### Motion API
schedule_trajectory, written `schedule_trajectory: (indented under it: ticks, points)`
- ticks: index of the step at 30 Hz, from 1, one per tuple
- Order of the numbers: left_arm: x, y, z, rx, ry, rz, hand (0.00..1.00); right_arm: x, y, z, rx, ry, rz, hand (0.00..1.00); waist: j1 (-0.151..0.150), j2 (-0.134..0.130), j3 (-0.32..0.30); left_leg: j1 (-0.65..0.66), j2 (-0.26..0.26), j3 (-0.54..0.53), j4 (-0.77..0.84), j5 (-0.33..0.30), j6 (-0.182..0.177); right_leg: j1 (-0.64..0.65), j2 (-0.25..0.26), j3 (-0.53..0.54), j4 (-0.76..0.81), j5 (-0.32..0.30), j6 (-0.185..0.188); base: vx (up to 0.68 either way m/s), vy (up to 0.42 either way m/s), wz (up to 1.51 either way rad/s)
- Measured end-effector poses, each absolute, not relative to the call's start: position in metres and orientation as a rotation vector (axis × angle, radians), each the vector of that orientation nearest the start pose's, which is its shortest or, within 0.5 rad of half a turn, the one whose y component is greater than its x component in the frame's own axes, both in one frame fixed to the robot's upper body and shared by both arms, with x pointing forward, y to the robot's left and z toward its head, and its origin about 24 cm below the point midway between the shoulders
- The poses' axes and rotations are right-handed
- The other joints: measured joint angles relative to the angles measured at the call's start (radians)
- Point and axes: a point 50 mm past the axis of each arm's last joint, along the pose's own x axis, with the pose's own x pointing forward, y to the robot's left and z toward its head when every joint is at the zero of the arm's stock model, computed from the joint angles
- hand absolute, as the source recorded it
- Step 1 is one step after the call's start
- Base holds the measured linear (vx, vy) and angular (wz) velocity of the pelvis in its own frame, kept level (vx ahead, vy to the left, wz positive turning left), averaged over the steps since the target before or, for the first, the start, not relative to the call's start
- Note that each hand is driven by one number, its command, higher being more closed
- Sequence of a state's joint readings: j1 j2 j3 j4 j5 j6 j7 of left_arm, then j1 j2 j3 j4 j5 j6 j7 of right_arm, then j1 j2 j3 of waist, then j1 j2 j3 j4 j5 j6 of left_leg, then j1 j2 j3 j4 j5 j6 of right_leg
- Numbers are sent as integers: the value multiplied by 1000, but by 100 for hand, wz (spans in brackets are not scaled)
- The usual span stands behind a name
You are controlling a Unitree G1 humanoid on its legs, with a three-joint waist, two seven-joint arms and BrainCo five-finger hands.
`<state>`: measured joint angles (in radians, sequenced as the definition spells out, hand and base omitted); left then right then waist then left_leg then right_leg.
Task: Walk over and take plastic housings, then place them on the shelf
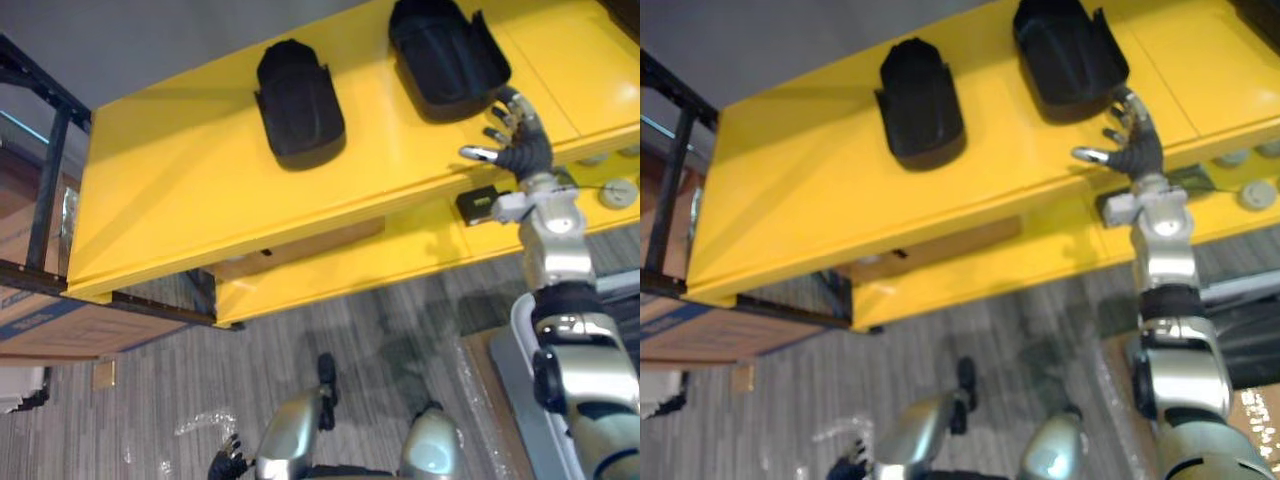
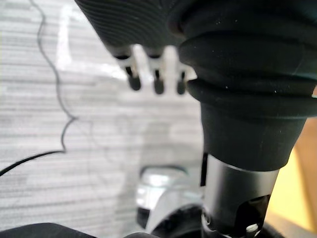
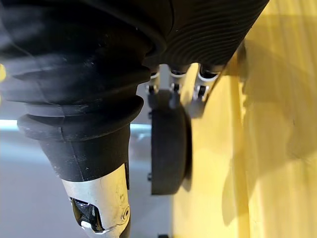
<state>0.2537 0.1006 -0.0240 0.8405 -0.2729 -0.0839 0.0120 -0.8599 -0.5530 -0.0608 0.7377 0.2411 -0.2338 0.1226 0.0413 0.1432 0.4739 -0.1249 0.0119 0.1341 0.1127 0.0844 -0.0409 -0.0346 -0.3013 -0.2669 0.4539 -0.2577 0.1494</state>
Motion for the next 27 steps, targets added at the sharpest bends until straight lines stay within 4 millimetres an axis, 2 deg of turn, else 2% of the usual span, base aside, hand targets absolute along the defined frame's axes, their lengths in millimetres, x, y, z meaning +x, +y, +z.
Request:
schedule_trajectory:
  ticks: [16,21,24,27]
  points:
    - [77,190,-152,-163,987,233,0,380,-272,224,-254,-393,-110,0,26,12,-6,-17,-6,-18,-3,11,0,-16,-11,-15,24,-11,-4,-2,-5,3]
    - [79,190,-151,-163,980,229,0,379,-271,226,-273,-415,-110,0,26,12,-6,-16,-6,-19,-19,20,0,-16,-10,-20,16,-11,-3,0,0,0]
    - [80,190,-151,-163,978,229,0,366,-262,226,-299,-482,-83,0,24,10,-5,-3,-1,-18,-39,26,-4,-3,5,-20,-8,-3,2,51,-27,-2]
    - [78,192,-151,-164,980,241,0,346,-240,217,-312,-553,-19,0,12,-7,-7,40,12,-5,-74,27,-7,41,25,-14,-66,16,4,92,-14,-18]
